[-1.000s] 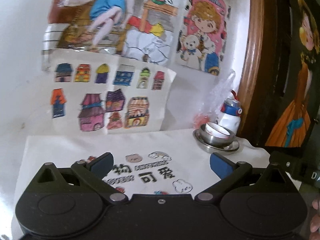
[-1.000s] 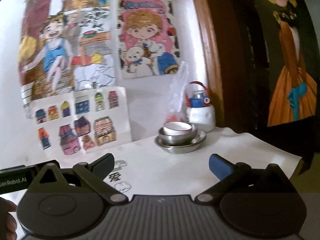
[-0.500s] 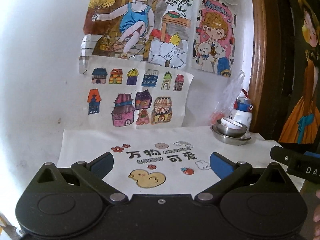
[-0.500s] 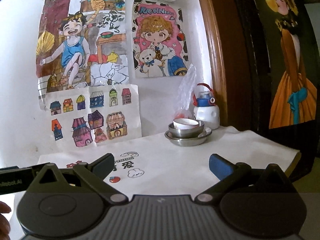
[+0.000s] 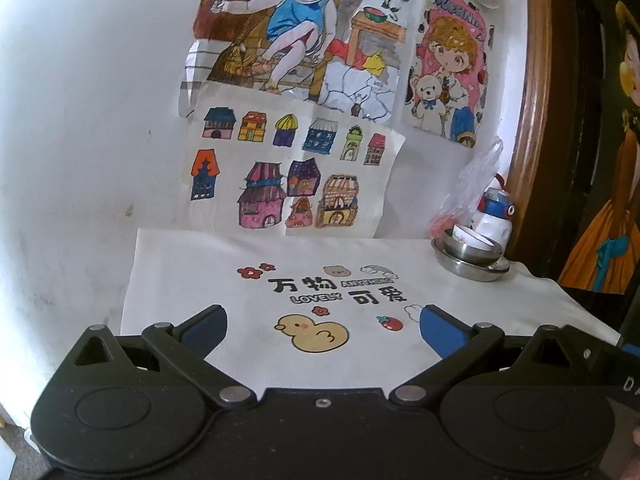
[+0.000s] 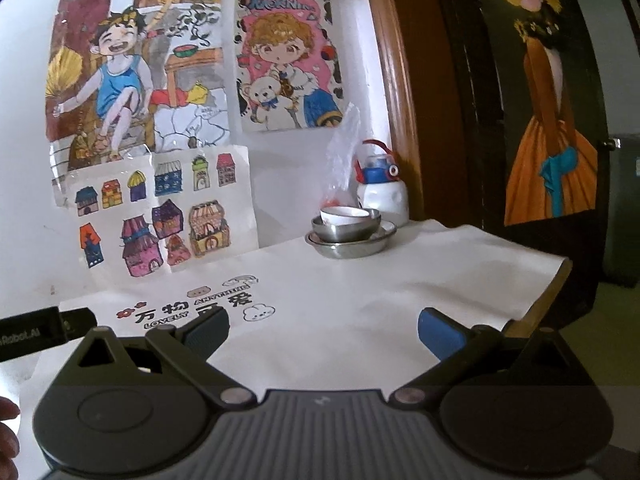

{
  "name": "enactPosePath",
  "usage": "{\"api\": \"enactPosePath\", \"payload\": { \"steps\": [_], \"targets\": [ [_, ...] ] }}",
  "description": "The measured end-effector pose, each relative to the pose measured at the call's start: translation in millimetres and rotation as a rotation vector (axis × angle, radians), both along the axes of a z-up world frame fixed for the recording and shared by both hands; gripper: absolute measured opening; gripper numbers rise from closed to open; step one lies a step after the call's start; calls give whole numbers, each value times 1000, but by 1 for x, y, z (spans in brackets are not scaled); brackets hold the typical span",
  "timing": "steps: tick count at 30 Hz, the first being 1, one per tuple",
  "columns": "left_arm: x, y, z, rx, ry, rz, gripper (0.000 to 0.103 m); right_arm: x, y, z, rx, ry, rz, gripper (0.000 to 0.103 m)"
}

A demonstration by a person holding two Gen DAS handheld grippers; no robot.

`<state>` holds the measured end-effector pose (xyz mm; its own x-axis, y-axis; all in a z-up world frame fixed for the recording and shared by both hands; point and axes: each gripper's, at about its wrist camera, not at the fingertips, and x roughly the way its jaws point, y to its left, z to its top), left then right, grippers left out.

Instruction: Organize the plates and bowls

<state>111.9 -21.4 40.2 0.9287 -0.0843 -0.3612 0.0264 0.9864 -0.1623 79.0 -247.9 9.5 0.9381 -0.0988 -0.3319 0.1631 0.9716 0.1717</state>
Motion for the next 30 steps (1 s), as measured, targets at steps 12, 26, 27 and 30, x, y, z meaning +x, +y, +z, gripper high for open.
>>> {"api": "enactPosePath", "payload": {
  "steps": [12, 26, 27, 30],
  "targets": [
    [29, 20, -14, 37, 55, 4, 102, 28, 9, -10, 16, 20, -57, 103],
    [54, 15, -27, 36, 128, -43, 102, 38, 3, -20, 33, 69, -77, 103],
    [54, 14, -28, 38, 128, -44, 102, 38, 3, -20, 29, 69, -75, 103],
    [54, 14, -29, 42, 130, -40, 102, 38, 4, -21, 18, 70, -72, 103]
  ]
}}
